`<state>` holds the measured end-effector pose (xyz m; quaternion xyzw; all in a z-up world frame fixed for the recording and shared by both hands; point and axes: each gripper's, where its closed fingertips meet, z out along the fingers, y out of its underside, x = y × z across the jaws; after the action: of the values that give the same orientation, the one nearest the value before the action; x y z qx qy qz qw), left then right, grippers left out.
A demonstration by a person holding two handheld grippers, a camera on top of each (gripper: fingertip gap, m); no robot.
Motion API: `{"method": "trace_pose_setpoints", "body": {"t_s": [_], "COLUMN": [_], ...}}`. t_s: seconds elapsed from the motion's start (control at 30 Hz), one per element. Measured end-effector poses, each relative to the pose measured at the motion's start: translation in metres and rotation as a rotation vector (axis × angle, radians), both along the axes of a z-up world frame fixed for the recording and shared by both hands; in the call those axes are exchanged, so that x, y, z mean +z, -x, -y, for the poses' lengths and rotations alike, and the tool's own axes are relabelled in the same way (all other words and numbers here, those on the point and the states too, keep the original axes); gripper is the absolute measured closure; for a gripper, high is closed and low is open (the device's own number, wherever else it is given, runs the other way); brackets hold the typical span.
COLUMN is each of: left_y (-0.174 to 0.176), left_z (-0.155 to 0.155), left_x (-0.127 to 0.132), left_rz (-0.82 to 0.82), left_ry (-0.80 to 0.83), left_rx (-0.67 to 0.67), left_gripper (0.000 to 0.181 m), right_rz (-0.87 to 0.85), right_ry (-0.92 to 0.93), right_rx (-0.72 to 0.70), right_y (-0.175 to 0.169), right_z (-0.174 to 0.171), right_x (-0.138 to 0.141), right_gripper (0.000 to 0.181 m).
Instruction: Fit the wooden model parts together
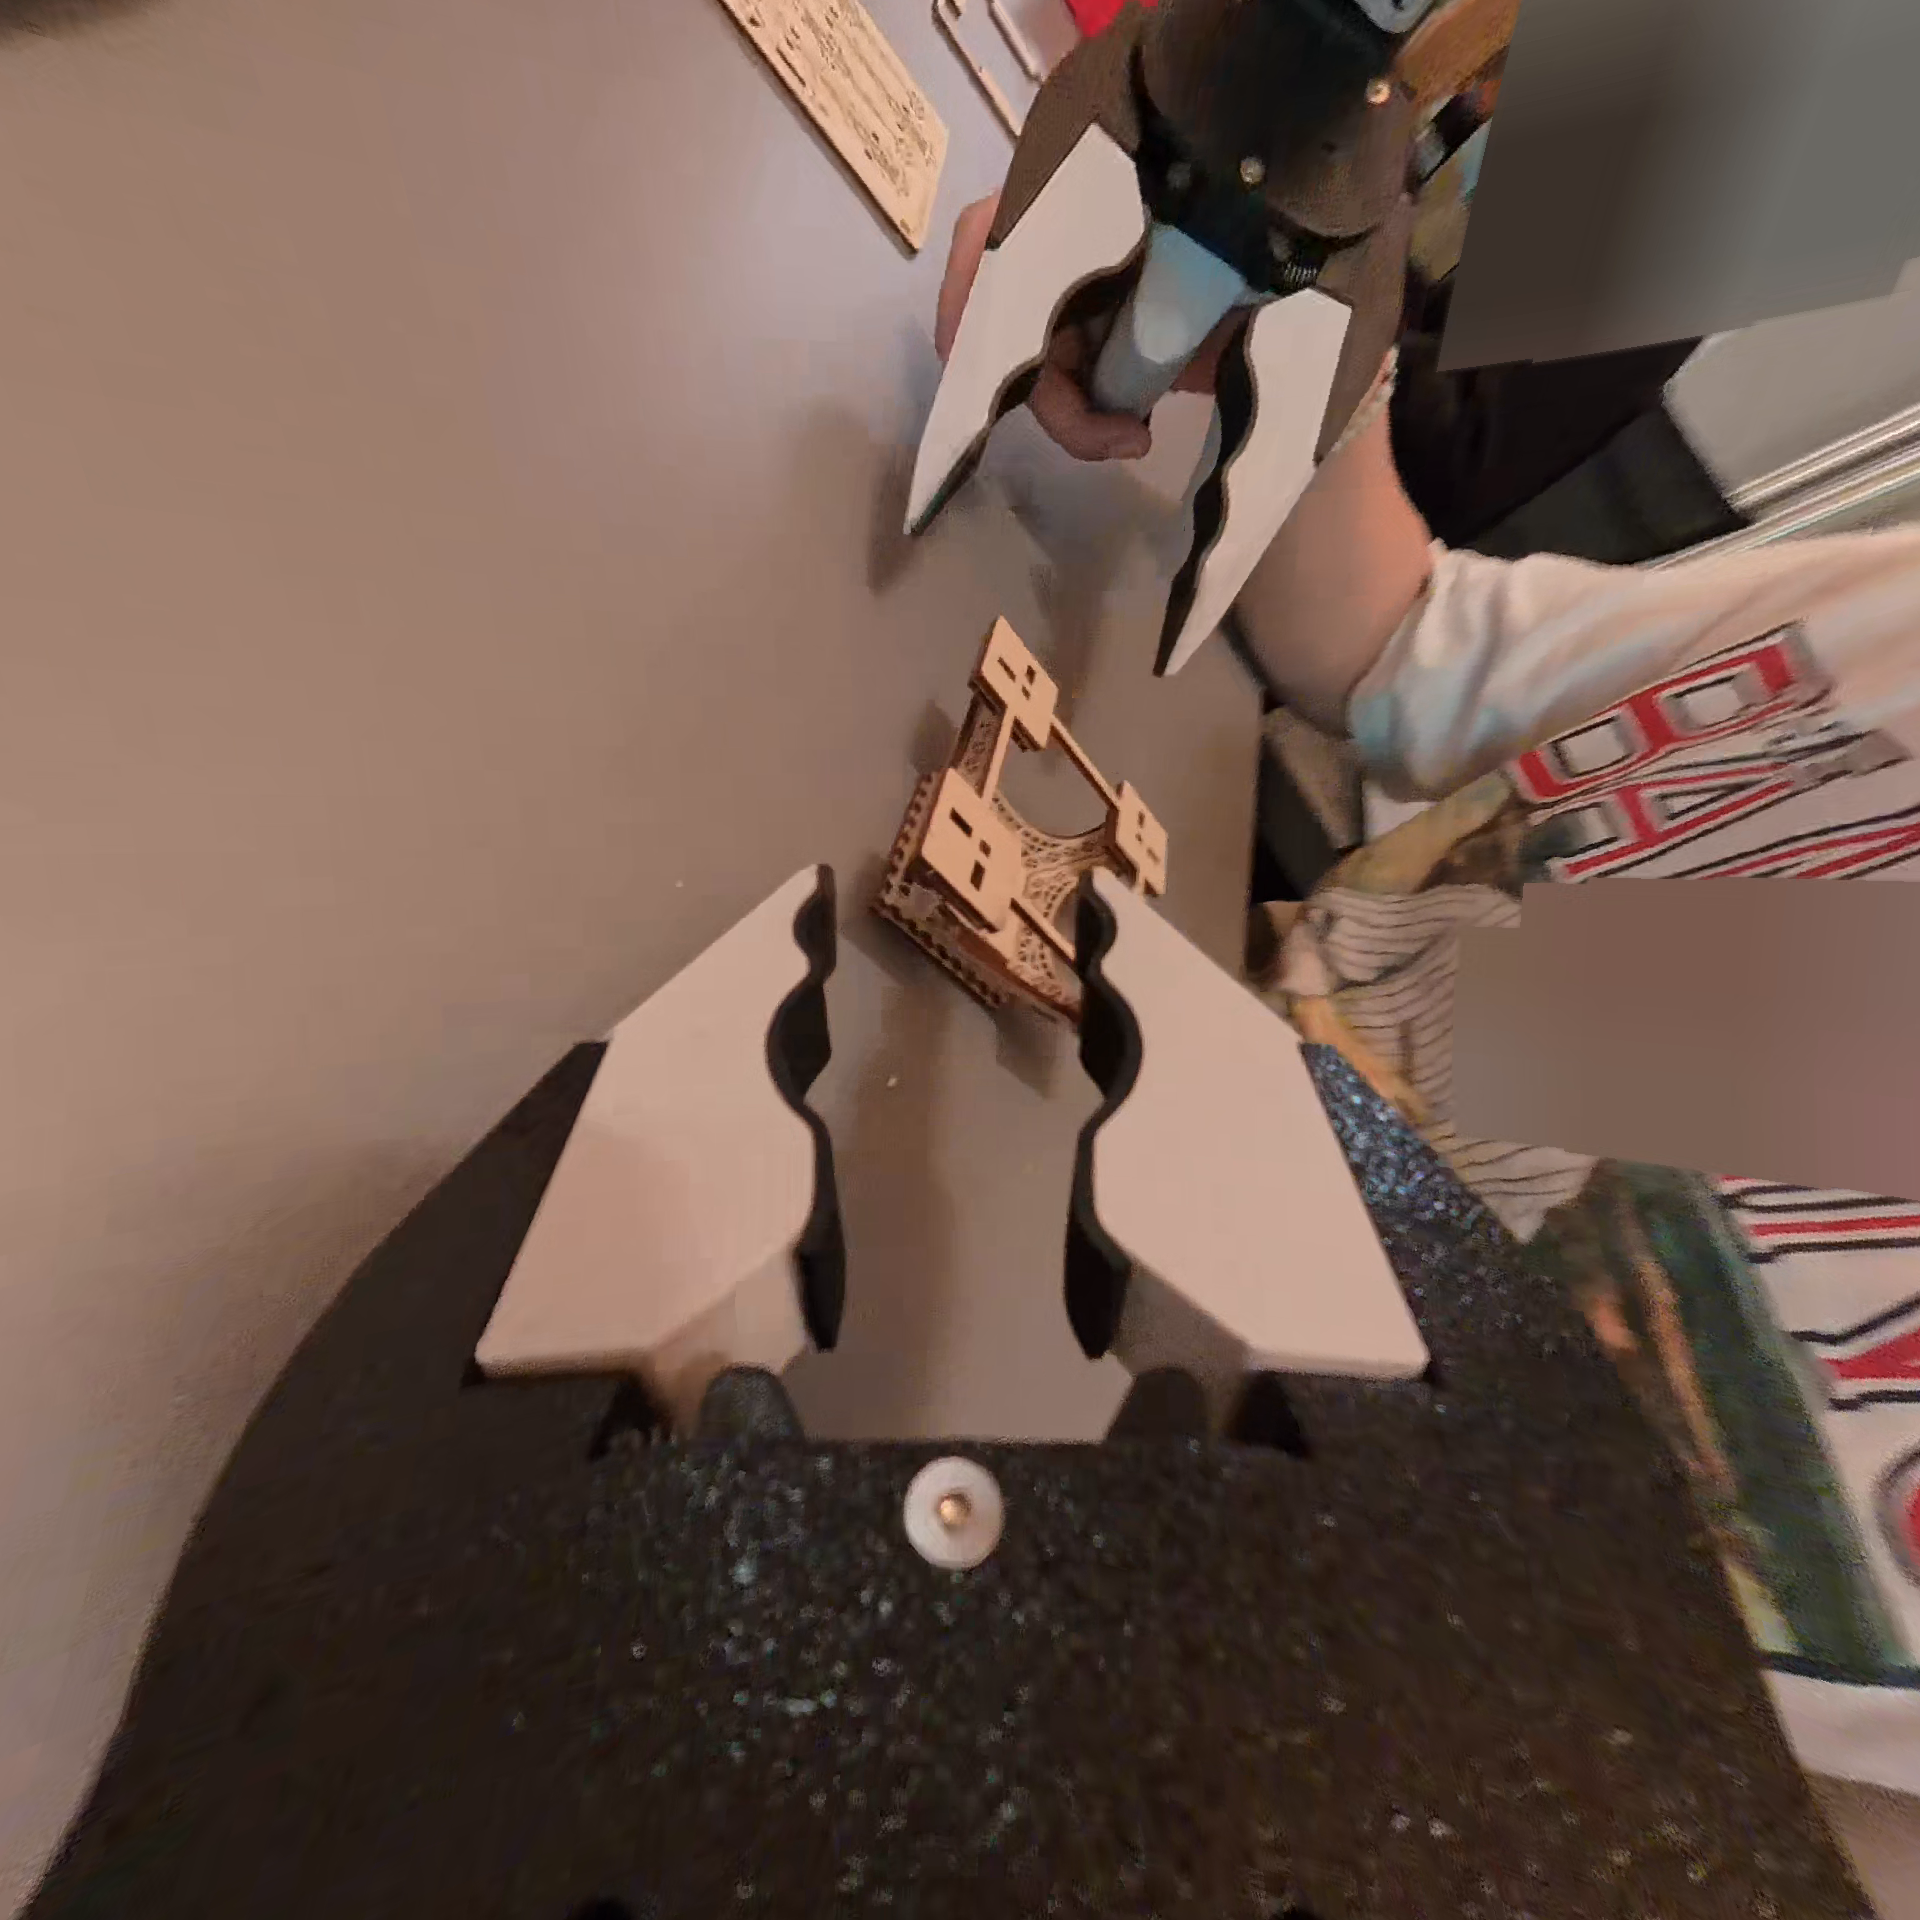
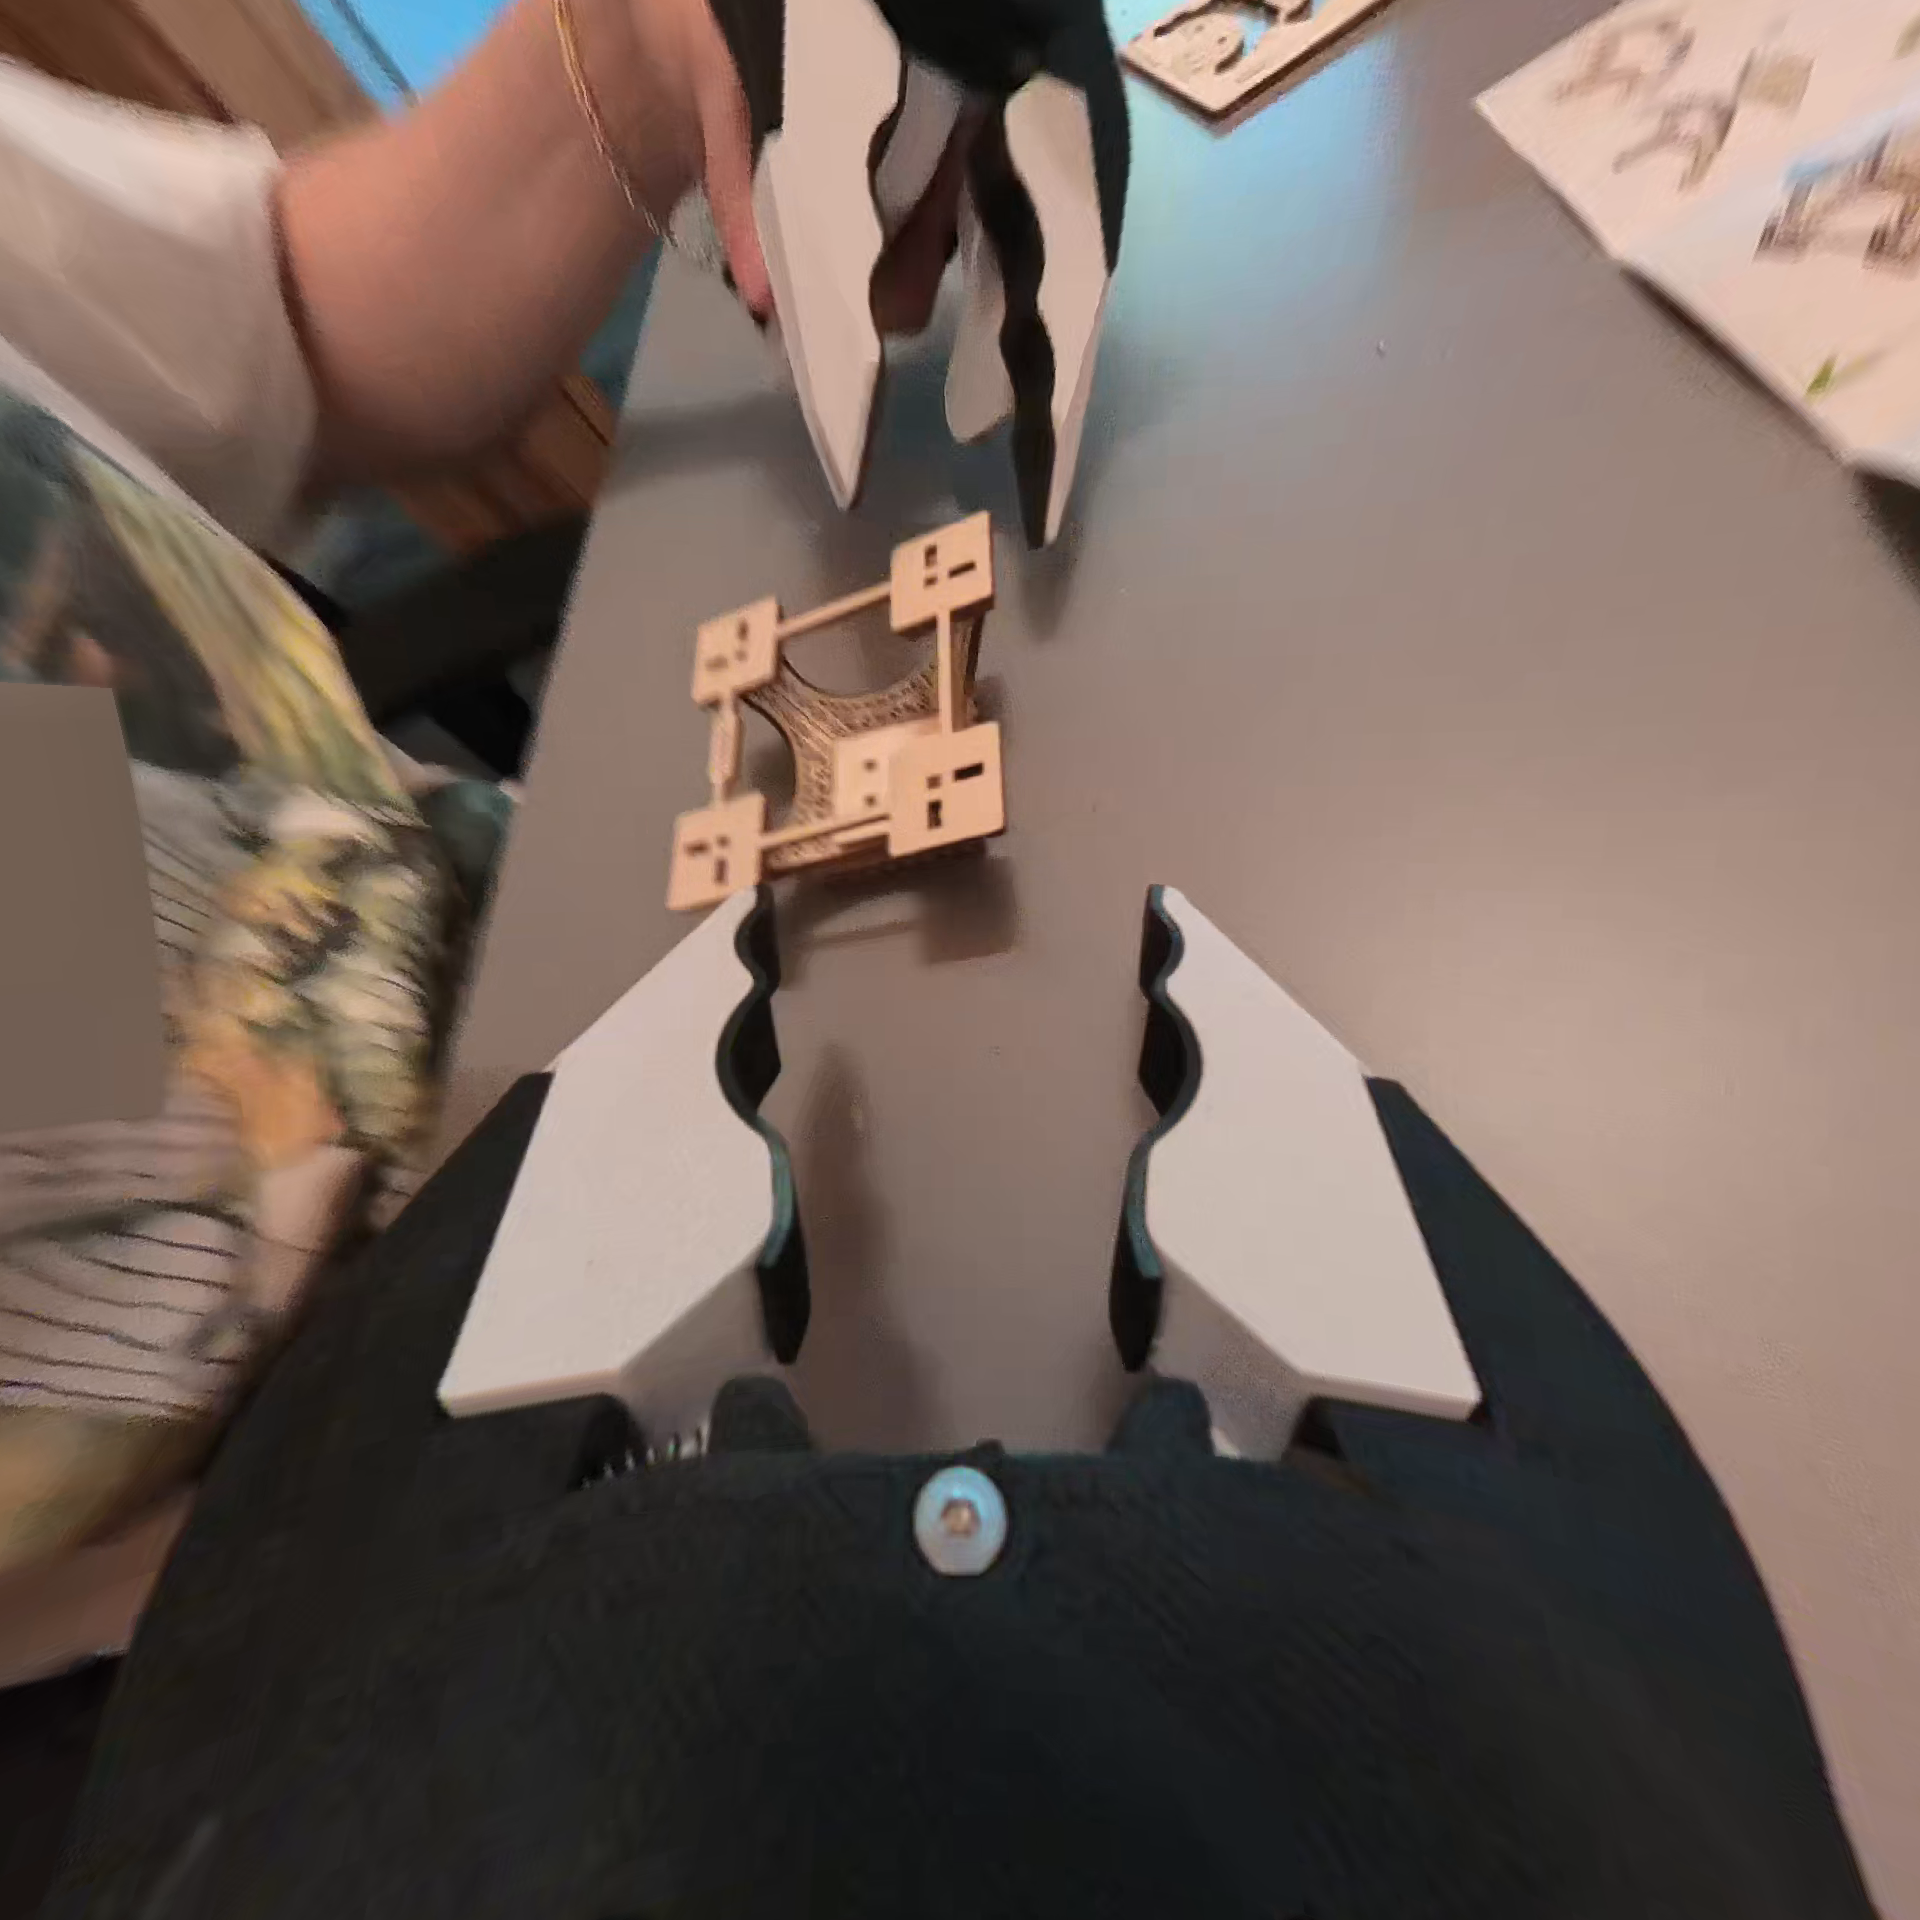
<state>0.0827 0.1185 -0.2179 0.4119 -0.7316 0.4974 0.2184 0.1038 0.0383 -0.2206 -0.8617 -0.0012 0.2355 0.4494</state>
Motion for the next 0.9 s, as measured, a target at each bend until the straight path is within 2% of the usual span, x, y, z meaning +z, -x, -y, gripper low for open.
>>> {"method": "trace_pose_setpoints", "body": {"t_s": [0.13, 0.2, 0.33, 0.43, 0.5, 0.67, 0.9], "left_y": [0.003, 0.003, 0.007, 0.006, 0.005, 0.01, 0.005], "left_z": [0.004, 0.002, 0.0, -0.002, -0.002, 0.004, 0.009], "left_x": [0.004, 0.001, -0.001, -0.005, -0.007, -0.007, -0.007], "left_rz": [-0.196, -0.245, -0.314, -0.295, -0.296, -0.292, -0.299], "left_ry": [0.161, 0.195, 0.247, 0.221, 0.203, 0.19, 0.207], "left_rx": [0.013, 0.046, 0.09, 0.122, 0.14, 0.152, 0.198], "left_gripper": [0.141, 0.144, 0.143, 0.149, 0.15, 0.151, 0.158], "right_rz": [-0.322, -0.385, -0.506, -0.599, -0.625, -0.75, -0.841], "right_ry": [-0.005, 0.018, 0.026, 0.039, 0.063, 0.113, 0.11], "right_rx": [-0.115, -0.133, -0.279, -0.423, -0.488, -0.526, -0.553], "right_y": [-0.002, 0.003, 0.002, -0.009, -0.012, 0.008, 0.009], "right_z": [0.002, 0.003, -0.004, -0.006, -0.005, -0.01, -0.019], "right_x": [0.018, 0.015, 0.011, 0.006, -0.001, -0.005, -0.01], "right_gripper": [0.112, 0.107, 0.092, 0.1, 0.114, 0.126, 0.143]}}
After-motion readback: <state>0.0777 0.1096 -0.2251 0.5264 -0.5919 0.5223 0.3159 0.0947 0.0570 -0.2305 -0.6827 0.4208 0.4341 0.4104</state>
